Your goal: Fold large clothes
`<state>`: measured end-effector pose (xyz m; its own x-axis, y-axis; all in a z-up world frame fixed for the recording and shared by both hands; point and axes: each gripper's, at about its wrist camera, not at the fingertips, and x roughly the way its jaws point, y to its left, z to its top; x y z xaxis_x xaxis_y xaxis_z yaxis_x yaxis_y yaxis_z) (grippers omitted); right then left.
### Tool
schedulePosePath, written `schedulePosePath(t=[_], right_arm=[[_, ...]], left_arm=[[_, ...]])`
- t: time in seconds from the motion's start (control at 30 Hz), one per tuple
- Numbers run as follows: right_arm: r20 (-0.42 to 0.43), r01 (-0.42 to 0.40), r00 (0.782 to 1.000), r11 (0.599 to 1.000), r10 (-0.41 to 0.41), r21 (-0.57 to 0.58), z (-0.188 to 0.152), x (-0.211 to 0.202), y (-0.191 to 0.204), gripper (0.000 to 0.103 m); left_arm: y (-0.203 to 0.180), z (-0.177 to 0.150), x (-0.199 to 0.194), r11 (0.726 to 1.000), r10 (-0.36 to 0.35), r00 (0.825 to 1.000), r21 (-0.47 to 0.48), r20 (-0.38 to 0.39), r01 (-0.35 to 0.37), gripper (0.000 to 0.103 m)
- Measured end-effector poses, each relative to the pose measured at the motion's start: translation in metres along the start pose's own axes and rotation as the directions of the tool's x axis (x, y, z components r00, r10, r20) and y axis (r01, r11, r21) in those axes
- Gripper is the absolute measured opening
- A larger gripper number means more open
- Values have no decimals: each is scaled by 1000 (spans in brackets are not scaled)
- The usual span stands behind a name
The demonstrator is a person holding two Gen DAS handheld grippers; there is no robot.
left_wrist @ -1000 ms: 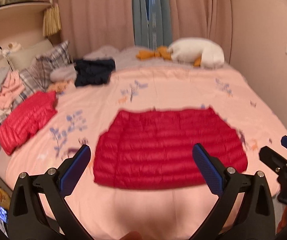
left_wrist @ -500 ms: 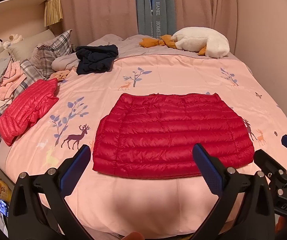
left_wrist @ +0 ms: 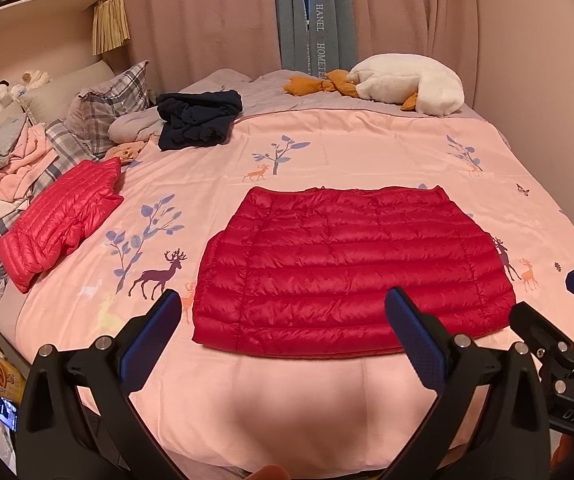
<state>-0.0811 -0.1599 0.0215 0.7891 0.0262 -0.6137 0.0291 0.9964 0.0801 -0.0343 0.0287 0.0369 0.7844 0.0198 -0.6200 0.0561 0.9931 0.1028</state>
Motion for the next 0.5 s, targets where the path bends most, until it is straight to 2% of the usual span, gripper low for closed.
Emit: schedulePosePath(t=[0.5], right_arm=[[-4,-7,1000,1000,8,5,-1,4,1,101]], left_arm=[[0,-1,1,1000,-6,1000,3,-7,6,102]])
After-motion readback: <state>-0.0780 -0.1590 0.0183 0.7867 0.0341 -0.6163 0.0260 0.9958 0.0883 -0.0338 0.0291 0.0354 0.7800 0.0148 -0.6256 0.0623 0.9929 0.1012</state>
